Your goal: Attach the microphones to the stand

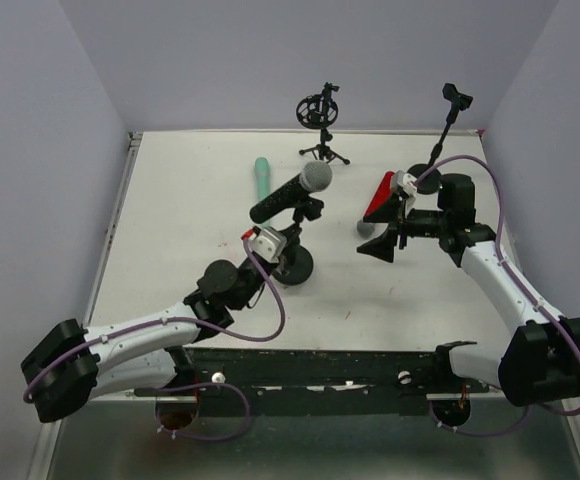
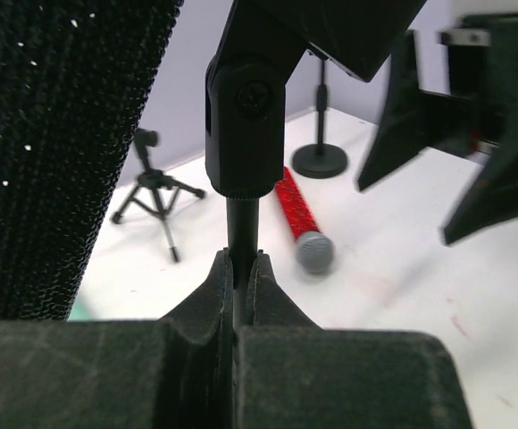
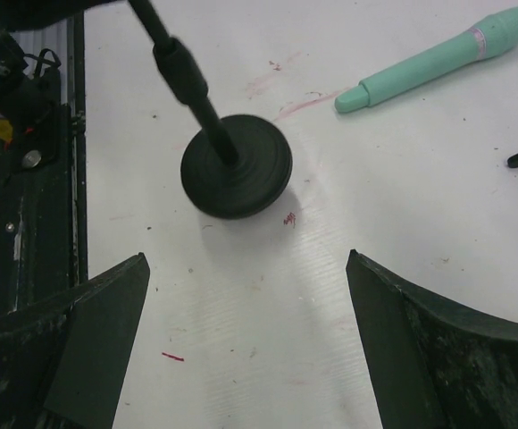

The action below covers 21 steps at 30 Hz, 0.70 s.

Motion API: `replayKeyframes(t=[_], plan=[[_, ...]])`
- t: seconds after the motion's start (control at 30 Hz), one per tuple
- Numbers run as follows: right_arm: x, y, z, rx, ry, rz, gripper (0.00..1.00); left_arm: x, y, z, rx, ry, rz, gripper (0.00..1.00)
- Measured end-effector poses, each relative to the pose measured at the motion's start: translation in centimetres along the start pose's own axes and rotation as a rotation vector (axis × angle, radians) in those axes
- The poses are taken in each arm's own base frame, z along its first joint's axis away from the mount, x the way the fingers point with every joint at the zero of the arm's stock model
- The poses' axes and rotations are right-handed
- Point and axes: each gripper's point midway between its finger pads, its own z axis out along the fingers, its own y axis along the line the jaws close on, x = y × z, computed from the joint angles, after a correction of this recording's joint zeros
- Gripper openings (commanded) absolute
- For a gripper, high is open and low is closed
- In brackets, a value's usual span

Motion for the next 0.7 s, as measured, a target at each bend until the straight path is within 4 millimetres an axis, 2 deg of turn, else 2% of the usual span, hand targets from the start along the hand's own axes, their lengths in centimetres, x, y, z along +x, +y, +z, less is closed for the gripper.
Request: replayKeyframes(t=[0.2, 0.4, 0.53, 0.67, 0.7], plan=[[0.0, 0.1, 0.0, -0.004, 0.001, -0.004, 1.0, -1.6, 7.4, -0.1, -0.125, -0.009, 0.029, 0.0], [0.0, 0.5, -0.1, -0.015, 0.001, 0.004, 1.0, -3.5, 12.6, 0.3, -0.2, -0.005, 0.071, 0.0], [-0.1, 0.5, -0.1, -0.018, -0.001, -0.004, 0.99, -5.8, 17.8, 1.1, -0.271, -0.033, 0.09, 0.0], [-0.2, 0.6, -0.1, -0.019, -0.002, -0.014, 1.0, -6.4, 23.0, 2.2, -0.346, -0.025, 0.116, 0.0], [-0.2, 0.6, -0.1, -0.02, -0.001, -0.014, 1.0, -6.4, 23.7, 2.4, -0.353, -0.023, 0.118, 0.0]])
